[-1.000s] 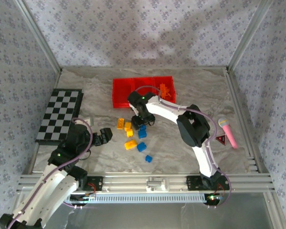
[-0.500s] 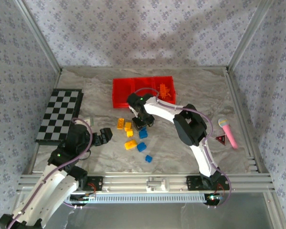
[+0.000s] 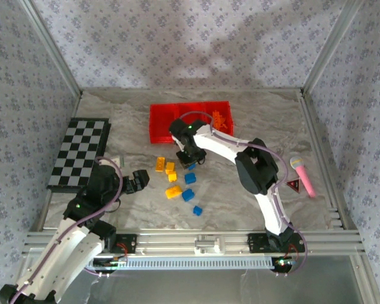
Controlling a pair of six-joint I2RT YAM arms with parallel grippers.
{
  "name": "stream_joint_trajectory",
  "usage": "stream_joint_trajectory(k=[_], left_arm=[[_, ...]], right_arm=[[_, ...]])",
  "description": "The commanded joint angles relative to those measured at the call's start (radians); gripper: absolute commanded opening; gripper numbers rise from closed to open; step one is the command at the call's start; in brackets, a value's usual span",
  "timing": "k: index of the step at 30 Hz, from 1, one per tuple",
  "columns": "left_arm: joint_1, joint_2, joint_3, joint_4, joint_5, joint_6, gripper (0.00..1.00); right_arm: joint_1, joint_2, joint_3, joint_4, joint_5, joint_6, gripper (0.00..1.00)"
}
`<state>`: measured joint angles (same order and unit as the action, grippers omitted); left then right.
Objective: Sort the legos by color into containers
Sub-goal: Pick up the lego from the center of the table, then place the lego in the container.
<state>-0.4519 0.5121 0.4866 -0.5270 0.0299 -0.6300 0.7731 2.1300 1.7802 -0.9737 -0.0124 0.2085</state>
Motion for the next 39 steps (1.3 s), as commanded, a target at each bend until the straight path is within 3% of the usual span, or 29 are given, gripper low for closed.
stream_joint_trajectory(k=[1,8,18,28,31,36,39], left_arm=[[-0.005,-0.011,0.017,-0.007,0.001,0.001,1.00],[-0.005,-0.023,0.010,-0.008,0.001,-0.004,1.00],[-0.005,-0.025,0.031,-0.028,-0.005,-0.008,1.00],[-0.005,-0.040,0.045,-0.056,-0.021,-0.016,1.00],[-0.005,-0.053,0.041,-0.057,-0.027,-0.021,1.00],[-0.005,-0.051,0.053,-0.074,-0.030,-0.022,1.00],[-0.005,-0.053,0.050,-0.074,-0.037,-0.025,1.00]], right_arm=[[-0.040,-0.085,0.073,-0.024,-0.006,-0.005,0.27],[-0.158,-0.043,0.278,-0.034,-0.095,0.003,0.24],[-0.241,0.208,0.702,-0.111,-0.150,-0.020,0.23],[-0.302,0.339,0.690,-0.008,-0.206,-0.016,0.24],[-0.307,0.357,0.689,0.010,-0.216,-0.005,0.34],[-0.307,0.347,0.690,0.009,-0.216,0.001,0.69],[-0.303,0.322,0.690,-0.009,-0.192,0.000,0.82]])
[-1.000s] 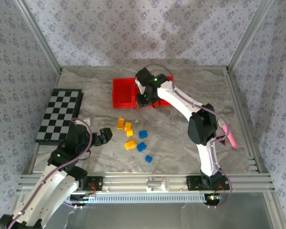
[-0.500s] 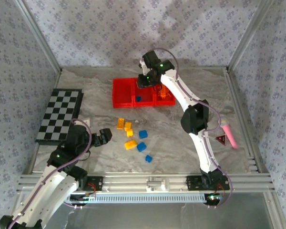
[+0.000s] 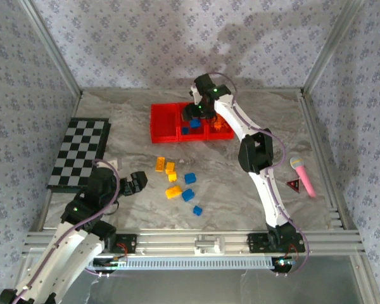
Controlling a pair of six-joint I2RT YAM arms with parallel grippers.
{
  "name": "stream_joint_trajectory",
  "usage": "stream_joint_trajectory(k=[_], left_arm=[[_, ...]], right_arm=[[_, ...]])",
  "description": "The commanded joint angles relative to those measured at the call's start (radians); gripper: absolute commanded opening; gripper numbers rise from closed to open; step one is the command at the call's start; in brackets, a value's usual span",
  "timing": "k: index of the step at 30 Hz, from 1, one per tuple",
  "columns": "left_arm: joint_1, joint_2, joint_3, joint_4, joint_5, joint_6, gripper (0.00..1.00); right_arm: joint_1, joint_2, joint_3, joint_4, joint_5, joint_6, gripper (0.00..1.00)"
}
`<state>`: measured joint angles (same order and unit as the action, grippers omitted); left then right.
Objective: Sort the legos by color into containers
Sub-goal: Place the lego in the container, then pick up the lego from the center of the table.
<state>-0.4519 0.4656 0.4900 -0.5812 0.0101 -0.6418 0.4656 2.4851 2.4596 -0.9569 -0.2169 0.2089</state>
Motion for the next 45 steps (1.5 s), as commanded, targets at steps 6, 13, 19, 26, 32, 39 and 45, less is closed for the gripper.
stream_joint_trajectory(k=[6,13,19,26,32,39,45], left_arm=[[-0.005,-0.032,0.039,-0.027,-0.022,-0.021,1.00],[-0.005,-0.040,0.008,0.011,-0.015,-0.016,1.00],[-0.005,-0.002,0.008,0.031,-0.004,-0.005,1.00],[-0.005,0.002,-0.015,0.059,0.004,-0.002,1.00],[-0.005,0.013,-0.016,0.070,0.009,0.002,1.00],[-0.005,0.010,-0.011,0.054,0.012,-0.001,1.00],[-0.005,-0.011,-0.008,0.042,0.010,-0.006,1.00]], right_arm=[[0.009,-0.118,-0.004,-0.067,0.053,0.011,0.89],[0.050,-0.311,-0.207,-0.039,0.111,0.018,0.91],[0.128,-0.516,-0.528,0.039,0.152,0.054,0.92],[0.191,-0.624,-0.815,0.079,0.201,0.158,0.90],[0.253,-0.615,-0.933,0.096,0.217,0.196,0.90],[0.309,-0.558,-0.940,0.116,0.196,0.228,0.90],[0.361,-0.508,-0.913,0.098,0.204,0.257,0.91]])
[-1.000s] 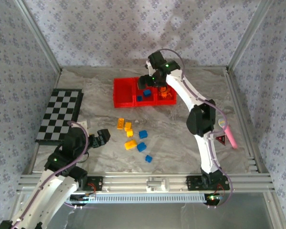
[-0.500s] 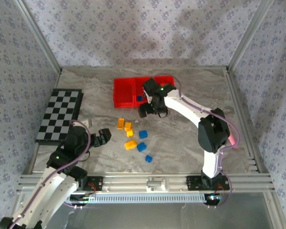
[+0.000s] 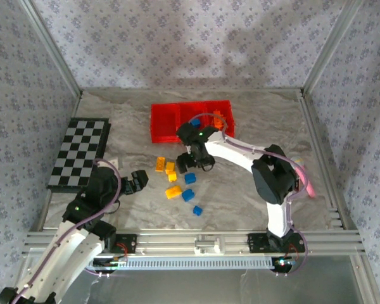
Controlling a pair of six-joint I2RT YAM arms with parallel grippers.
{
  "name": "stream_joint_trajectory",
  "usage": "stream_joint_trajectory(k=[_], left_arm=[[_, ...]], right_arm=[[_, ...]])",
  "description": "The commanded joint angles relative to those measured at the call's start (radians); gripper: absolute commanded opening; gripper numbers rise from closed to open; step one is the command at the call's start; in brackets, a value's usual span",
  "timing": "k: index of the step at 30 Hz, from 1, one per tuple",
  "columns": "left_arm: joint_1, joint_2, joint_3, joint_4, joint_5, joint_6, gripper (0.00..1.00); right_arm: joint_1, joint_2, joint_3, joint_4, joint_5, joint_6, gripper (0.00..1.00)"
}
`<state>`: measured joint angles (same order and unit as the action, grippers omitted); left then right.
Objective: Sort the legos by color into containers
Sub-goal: Pick up the lego from the center of the table.
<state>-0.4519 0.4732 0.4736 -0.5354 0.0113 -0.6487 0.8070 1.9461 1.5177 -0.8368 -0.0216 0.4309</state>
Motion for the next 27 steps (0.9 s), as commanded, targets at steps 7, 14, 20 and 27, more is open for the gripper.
stream_joint_trajectory(k=[7,14,20,27], left_arm=[[-0.005,-0.022,0.007,-0.003,0.010,0.001,1.00],[-0.005,-0.019,0.005,0.001,0.011,0.003,1.00],[-0.005,-0.019,0.003,0.002,0.012,0.003,1.00],[-0.005,-0.016,0.002,0.006,0.012,0.004,1.00]], right_arm=[[0.053,0.060,0.017,-0.028,0.027,0.080,0.93],[0.060,0.083,0.000,-0.023,0.019,0.098,0.87],[0.054,0.108,-0.004,-0.024,-0.001,0.114,0.78],[0.043,0.113,-0.014,-0.015,0.005,0.105,0.57]])
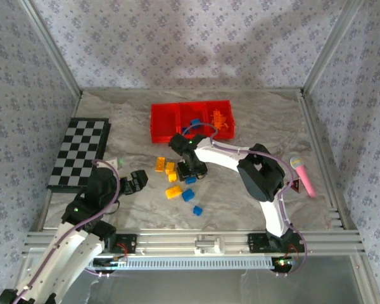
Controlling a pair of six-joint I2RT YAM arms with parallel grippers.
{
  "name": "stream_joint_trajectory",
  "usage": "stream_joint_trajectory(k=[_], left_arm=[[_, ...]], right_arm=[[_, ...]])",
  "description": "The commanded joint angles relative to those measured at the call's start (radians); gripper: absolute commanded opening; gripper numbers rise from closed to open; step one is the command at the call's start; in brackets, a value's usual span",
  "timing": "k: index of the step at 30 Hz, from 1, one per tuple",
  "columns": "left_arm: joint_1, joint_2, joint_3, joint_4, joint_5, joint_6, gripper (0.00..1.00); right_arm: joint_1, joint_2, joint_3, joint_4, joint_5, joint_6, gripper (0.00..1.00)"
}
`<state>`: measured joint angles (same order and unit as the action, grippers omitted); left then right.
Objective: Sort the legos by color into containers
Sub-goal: Pick up the lego from the center of the table, then place the lego in the container.
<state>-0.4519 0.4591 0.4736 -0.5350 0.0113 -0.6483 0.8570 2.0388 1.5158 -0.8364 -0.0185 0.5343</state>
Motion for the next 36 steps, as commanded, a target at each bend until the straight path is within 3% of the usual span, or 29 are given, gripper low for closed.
stream_joint_trajectory(k=[1,10,17,21,36], left_arm=[[-0.005,-0.002,0.002,0.004,0.012,0.003,1.00],[-0.005,0.004,0.007,0.006,0.012,0.007,1.00],[-0.006,0.016,0.012,0.009,0.004,0.007,1.00],[-0.005,0.025,0.031,-0.015,-0.007,0.010,1.00],[-0.005,-0.056,0.000,0.000,-0.019,0.004,1.00]], right_arm=[[-0.008,0.020,-0.014,-0.015,0.005,-0.002,0.56],[-0.028,-0.013,-0.001,-0.040,0.034,-0.044,0.40],[-0.088,-0.093,0.081,-0.063,0.065,-0.129,0.35],[-0.156,-0.096,0.155,-0.054,0.021,-0.186,0.34],[-0.322,0.219,0.682,-0.115,-0.090,-0.313,0.30]])
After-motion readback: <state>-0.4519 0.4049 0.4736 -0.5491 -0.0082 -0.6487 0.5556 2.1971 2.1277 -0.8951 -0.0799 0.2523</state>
